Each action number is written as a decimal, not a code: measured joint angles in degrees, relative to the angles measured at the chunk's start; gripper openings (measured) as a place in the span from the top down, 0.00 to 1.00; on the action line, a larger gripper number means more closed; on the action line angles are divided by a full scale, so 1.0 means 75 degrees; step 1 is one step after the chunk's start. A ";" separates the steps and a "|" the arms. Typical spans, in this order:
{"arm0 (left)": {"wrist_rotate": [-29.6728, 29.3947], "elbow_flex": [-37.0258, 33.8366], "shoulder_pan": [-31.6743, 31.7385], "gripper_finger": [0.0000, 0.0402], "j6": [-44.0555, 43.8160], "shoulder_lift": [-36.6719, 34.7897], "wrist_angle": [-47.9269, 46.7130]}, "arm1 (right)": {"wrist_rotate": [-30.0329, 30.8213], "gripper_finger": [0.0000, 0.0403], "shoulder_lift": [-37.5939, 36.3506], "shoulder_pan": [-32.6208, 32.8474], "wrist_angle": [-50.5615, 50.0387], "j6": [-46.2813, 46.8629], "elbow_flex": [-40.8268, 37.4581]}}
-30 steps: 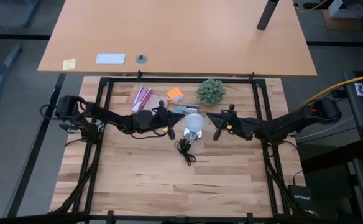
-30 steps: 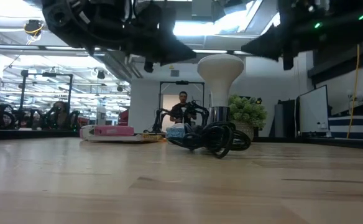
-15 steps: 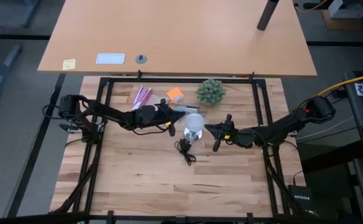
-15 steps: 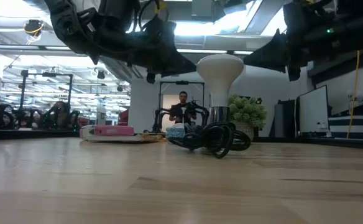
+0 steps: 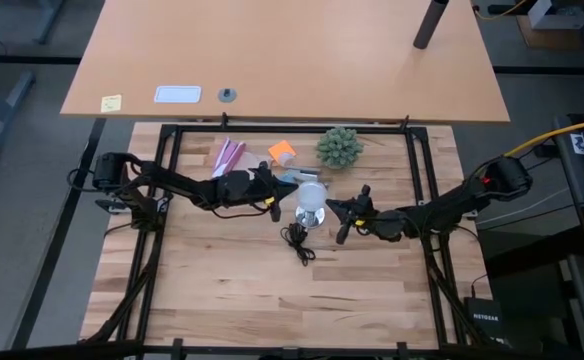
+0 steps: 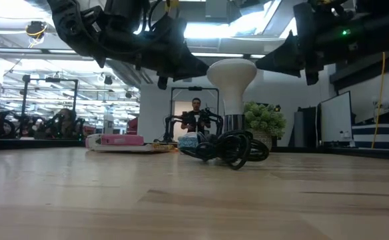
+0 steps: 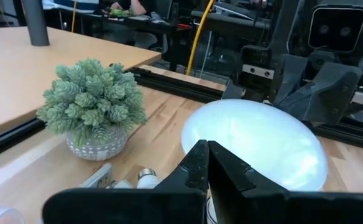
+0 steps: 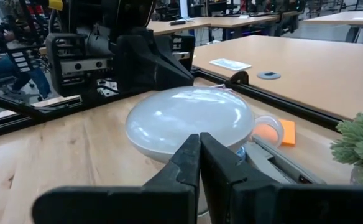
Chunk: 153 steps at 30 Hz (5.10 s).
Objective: Screw lightbulb
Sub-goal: Remove the lightbulb from the silver lamp socket
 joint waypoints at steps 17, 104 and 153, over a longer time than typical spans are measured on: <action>0.0272 0.0015 -0.0709 1.00 -0.0285 0.0009 -0.0049 | 0.0441 0.96 0.0062 -0.0365 -0.0191 0.0015 0.0005; -0.0638 0.0000 -0.0781 1.00 0.0290 -0.0125 0.1274 | 0.0191 0.96 -0.1028 -0.0691 0.0227 -0.1666 -0.0001; -0.0489 -0.0003 -0.0857 1.00 -0.0888 0.0781 0.0858 | 0.0580 0.96 0.0128 -0.0483 0.0103 -0.0411 -0.0004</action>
